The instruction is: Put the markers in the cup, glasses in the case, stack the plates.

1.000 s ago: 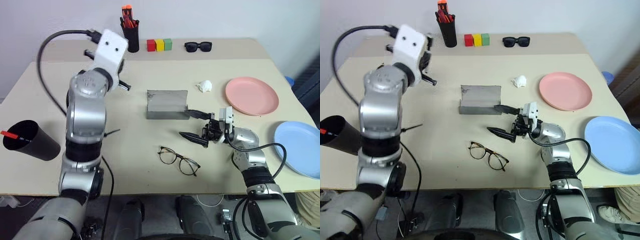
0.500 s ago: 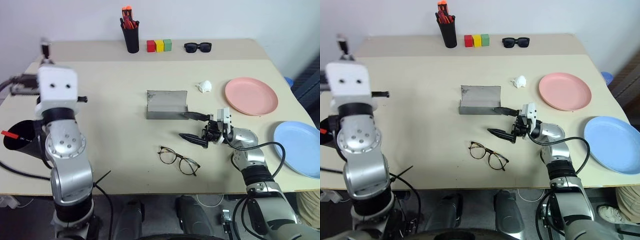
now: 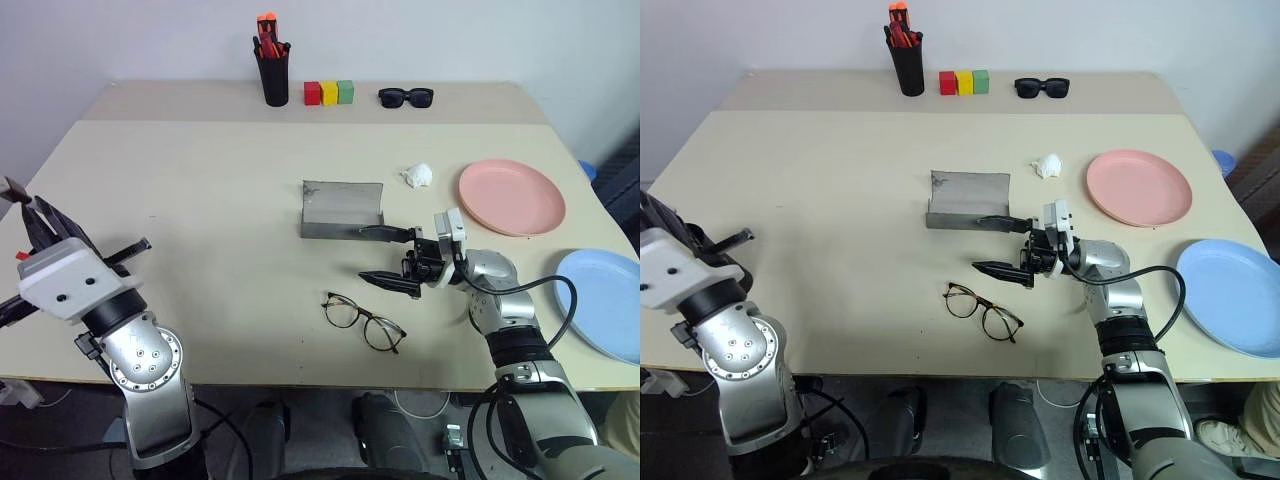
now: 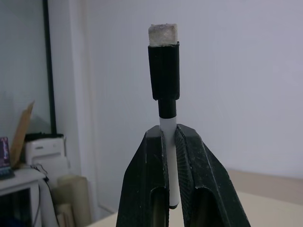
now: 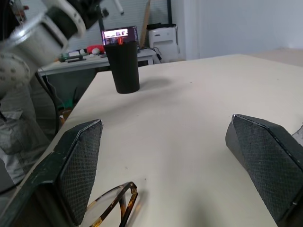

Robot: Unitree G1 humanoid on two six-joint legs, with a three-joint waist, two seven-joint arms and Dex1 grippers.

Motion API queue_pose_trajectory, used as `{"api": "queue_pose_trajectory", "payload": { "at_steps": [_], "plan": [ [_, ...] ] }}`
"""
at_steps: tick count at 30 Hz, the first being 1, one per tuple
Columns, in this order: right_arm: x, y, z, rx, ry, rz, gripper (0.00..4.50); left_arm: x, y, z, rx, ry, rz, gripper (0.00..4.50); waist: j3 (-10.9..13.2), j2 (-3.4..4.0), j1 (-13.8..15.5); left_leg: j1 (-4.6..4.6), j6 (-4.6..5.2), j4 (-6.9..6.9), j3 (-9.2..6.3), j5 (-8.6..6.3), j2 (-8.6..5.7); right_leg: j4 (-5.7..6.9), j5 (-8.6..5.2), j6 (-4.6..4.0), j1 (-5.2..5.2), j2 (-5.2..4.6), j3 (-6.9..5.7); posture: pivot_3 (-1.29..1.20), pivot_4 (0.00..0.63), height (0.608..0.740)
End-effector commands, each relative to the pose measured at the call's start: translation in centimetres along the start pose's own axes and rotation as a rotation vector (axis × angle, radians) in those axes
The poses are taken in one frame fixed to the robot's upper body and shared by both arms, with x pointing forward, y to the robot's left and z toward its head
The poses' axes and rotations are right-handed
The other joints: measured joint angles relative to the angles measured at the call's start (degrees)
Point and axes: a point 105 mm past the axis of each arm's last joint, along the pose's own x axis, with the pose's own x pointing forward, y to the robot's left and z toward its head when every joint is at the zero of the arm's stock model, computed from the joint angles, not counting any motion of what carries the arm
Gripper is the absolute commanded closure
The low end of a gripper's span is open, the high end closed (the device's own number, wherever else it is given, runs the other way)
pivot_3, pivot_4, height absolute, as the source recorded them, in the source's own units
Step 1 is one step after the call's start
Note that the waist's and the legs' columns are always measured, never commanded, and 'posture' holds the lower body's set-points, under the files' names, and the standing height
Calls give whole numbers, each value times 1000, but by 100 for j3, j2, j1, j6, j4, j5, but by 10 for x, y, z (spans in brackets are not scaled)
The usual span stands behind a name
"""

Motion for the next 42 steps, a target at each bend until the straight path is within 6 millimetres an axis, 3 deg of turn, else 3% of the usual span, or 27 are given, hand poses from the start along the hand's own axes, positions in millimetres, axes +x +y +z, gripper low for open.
{"api": "queue_pose_trajectory", "payload": {
  "at_steps": [1,7,12,18,30,42],
  "plan": [
    [0,-4,17,-54,-19,2,0,-2,10,5,-20,-19,59,4449,0,0,-2,0,0,0,0,0,0,-2,0,0,1,1,0,0,150,740],
    [1,-5,18,-64,5,9,0,-9,31,5,32,85,210,4449,0,0,-13,-1,0,-2,0,0,0,-6,0,0,1,2,0,0,150,740],
    [4,-4,18,-66,7,22,0,-15,44,-6,57,225,257,4449,0,0,-12,-1,0,-4,0,0,1,-11,0,0,2,2,0,0,150,740],
    [8,-3,16,-64,8,28,0,-5,55,-14,57,335,314,4449,0,0,-15,-2,0,-3,-1,0,2,-15,0,0,3,6,-1,0,150,740],
    [13,-3,17,-69,-7,13,0,8,43,-19,-2,414,324,4449,0,-1,-15,-4,0,-6,-2,0,2,-21,0,0,3,7,-3,0,150,740],
    [10,-1,14,-67,-15,7,0,9,32,-31,-43,497,324,4449,0,-2,-16,-5,0,-12,-2,0,2,-32,0,1,4,7,-3,0,150,740]
  ]
}}
